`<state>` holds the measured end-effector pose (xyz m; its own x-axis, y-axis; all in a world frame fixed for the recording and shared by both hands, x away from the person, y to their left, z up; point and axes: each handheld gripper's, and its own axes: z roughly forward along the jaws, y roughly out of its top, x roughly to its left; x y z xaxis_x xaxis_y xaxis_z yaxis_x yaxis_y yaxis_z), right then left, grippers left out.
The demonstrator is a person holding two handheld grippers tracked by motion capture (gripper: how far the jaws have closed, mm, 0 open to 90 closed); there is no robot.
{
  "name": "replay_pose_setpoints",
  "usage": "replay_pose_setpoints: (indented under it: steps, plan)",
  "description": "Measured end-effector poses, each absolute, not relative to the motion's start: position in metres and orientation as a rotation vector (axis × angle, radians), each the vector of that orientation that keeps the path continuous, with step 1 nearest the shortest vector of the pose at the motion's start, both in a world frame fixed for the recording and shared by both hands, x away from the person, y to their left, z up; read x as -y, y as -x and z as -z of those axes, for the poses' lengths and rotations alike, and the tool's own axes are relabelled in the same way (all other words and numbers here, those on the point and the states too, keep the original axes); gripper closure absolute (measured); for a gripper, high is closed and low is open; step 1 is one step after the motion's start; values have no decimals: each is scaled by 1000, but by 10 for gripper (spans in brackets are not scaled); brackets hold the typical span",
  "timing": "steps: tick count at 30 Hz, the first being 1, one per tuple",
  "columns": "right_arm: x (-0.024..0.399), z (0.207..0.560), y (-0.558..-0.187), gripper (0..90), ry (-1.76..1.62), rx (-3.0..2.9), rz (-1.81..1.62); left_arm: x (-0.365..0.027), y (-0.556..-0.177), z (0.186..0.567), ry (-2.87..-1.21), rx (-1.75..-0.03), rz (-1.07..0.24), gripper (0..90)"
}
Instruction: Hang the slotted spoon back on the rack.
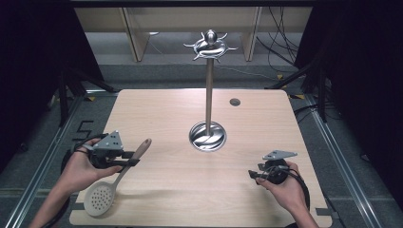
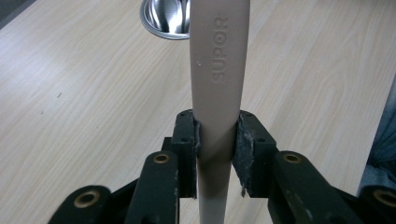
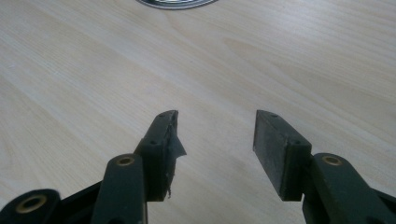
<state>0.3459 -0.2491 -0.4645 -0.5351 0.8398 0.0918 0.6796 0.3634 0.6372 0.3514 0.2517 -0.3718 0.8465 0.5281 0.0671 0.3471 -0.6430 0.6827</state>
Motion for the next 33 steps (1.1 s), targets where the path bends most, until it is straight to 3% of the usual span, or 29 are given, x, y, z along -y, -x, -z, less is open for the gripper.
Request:
replay_pose_setpoints:
  steps: [15, 33]
  plan:
    - [250, 465, -347, 504, -1329, -2366, -950, -272, -348, 359, -2079, -743, -405, 705]
    - [250, 463, -346, 503, -1339, -2344, -967, -280, -350, 357, -1948, -771, -475, 705]
